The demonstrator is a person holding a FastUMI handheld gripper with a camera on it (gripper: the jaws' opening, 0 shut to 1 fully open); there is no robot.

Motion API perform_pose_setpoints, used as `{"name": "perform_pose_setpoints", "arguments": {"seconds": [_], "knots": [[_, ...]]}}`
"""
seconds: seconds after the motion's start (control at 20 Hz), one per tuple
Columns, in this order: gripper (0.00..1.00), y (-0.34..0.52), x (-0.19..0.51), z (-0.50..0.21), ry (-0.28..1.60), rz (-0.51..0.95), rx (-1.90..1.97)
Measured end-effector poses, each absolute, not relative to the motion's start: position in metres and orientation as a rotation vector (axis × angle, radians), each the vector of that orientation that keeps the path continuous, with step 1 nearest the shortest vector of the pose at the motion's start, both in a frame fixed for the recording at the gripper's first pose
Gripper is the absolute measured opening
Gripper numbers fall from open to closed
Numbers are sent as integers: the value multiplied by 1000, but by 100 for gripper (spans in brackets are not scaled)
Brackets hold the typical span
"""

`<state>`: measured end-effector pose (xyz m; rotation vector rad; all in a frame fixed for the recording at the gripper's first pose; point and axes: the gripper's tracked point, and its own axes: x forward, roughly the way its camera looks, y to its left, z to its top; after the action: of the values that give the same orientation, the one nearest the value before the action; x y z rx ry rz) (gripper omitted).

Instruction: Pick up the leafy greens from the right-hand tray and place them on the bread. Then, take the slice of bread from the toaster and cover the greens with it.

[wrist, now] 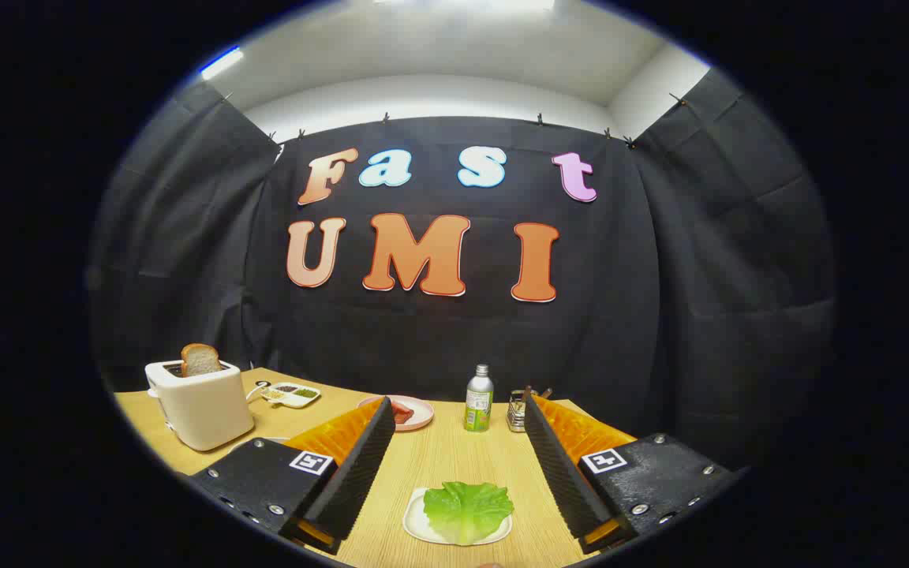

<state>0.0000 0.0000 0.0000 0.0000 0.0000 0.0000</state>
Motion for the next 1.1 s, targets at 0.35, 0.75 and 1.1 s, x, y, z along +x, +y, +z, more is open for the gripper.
{"name": "perform_pose_setpoints", "arguments": {"seconds": [0.35, 0.75, 1.1], "knots": [[99, -14, 17, -32, 86, -54, 51], [99, -19, 24, -49, 124, -63, 37], [99, -6, 30, -79, 237, -18, 16]]}}
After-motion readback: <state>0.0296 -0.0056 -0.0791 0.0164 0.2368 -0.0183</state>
